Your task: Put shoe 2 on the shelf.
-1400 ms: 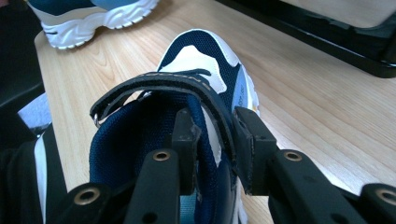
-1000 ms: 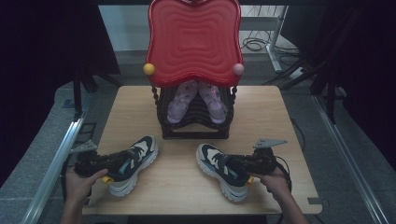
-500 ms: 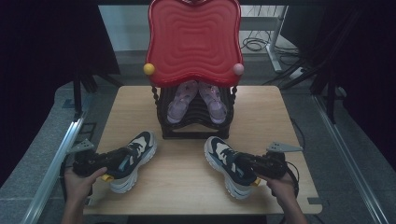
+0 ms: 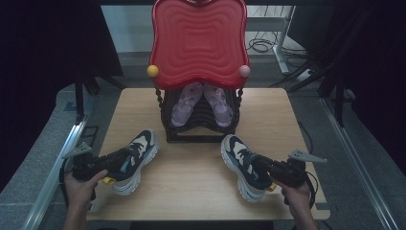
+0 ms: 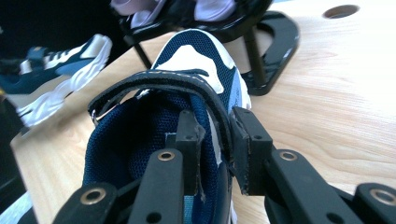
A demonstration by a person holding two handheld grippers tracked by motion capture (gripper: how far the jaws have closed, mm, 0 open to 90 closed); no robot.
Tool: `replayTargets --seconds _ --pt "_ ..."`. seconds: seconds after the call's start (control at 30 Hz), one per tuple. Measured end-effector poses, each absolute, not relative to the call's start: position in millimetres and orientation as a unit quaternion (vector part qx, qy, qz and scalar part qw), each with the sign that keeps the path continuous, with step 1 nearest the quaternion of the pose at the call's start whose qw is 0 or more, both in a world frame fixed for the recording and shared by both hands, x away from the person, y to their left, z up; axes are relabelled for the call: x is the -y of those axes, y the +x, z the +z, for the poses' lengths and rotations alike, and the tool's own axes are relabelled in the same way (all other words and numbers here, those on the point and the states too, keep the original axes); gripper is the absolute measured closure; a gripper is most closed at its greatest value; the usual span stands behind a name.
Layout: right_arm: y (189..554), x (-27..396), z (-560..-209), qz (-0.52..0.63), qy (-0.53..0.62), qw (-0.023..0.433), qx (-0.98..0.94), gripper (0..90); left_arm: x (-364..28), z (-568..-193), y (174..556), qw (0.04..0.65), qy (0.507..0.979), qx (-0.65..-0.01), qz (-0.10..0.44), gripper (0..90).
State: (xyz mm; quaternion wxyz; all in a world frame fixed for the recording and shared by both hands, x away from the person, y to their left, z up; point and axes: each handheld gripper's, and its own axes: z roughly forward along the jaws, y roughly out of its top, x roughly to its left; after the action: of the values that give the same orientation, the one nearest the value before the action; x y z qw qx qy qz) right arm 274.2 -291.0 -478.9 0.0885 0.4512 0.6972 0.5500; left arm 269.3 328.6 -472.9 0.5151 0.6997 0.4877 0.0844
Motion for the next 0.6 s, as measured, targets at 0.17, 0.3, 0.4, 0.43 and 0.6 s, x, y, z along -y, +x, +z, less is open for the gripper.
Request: replayTargets --seconds 0.17,0.3,0.4,0.43,0.6 --pt "270.2 302.4 -479.6 0.557 0.467 0.1 -0.679 74.3 -327.2 -467.7 266.4 0.521 0.698 -0.482 0.091 69.5" --pt "266.7 309.4 -480.0 0.559 0.478 0.105 -0.67 74.3 -328.0 -466.0 265.0 0.523 0.696 -0.483 0.098 69.5" --pt "265.2 313.9 -480.1 0.561 0.485 0.111 -0.662 74.2 -329.3 -465.6 264.4 0.524 0.692 -0.485 0.102 69.5" --pt "264.9 315.4 -480.3 0.562 0.487 0.114 -0.659 74.2 -329.9 -465.3 264.2 0.523 0.693 -0.486 0.103 69.5" --pt "264.2 322.0 -480.3 0.568 0.499 0.128 -0.642 74.0 -330.2 -465.3 263.5 0.528 0.684 -0.491 0.112 69.5"
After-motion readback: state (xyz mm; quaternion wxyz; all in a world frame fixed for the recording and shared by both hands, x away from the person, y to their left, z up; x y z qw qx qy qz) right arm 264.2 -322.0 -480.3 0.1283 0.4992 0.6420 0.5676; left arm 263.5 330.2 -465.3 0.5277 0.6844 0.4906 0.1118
